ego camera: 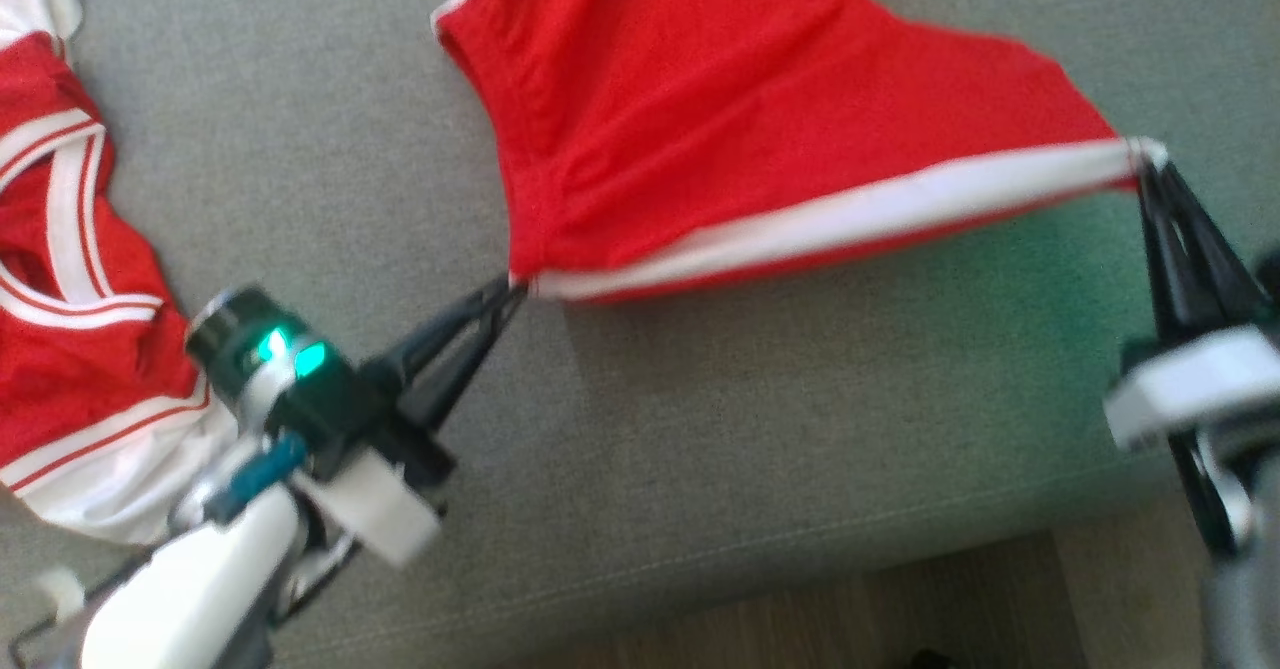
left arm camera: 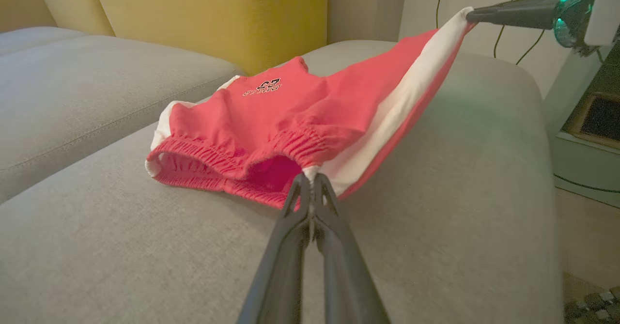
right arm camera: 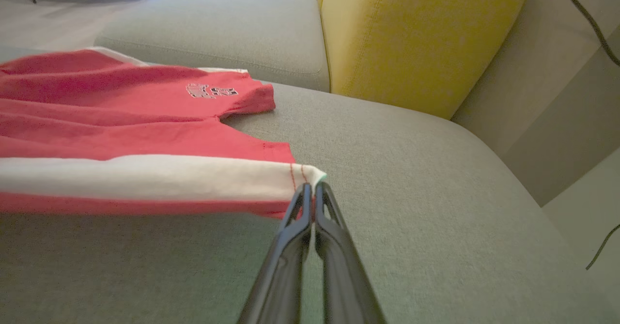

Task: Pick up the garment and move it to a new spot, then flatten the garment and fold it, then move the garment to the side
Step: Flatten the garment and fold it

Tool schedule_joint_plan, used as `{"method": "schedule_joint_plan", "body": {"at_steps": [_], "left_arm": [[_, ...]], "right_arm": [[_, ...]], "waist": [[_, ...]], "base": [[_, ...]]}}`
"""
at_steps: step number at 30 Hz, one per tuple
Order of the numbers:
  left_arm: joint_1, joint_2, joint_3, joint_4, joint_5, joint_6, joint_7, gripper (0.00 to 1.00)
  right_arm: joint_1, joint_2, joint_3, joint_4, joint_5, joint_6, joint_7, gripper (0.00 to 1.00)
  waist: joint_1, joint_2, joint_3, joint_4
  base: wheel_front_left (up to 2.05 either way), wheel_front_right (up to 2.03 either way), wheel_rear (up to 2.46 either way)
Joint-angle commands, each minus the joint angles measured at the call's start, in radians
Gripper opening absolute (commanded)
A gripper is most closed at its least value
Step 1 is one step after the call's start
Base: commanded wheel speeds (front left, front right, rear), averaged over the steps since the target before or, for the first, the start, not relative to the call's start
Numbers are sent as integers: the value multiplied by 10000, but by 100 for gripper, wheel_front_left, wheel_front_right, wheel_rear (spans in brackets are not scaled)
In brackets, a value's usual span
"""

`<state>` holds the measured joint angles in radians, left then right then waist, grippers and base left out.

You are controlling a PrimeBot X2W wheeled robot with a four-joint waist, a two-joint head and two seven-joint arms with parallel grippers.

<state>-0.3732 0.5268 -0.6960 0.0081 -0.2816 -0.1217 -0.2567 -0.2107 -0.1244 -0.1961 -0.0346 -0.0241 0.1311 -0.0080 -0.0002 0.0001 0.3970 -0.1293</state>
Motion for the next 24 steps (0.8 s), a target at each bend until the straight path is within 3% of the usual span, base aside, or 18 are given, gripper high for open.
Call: {"method": "schedule_joint_plan", "body": {"at_steps": [1, 5, 10, 19, 24], "left_arm": [[87, 418, 481, -490, 106, 65, -50, 0], [752, 408, 658, -1152, -87, 42, -51, 0], [768, -238, 1011, -1396, -1179, -27, -51, 0], [-1097, -1420, 238, 212, -2854, -85, 109, 0], [-2067, -2368, 115, 1342, -4709, -88, 280, 0]], "right_arm": [[281, -83, 14, -810, 257, -4, 145, 0], [1409, -173, -282, -2274, 800, -4, 637, 0], [1218, -281, -685, -2652, 727, -4, 1360, 0], [-1997, -40, -1044, -795, -258, -4, 2753, 0], [-4020, -121, -893, 992, -992, -4, 2860, 0]], "waist": [[2, -1, -135, -41], [2, -1, -212, 9], [2, -1, -290, 315], [2, -1, 54, 917], [2, -1, 464, 1240]], "base": [[0, 0, 0], [0, 0, 0], [0, 0, 0], [0, 0, 0], [0, 0, 0]]}}
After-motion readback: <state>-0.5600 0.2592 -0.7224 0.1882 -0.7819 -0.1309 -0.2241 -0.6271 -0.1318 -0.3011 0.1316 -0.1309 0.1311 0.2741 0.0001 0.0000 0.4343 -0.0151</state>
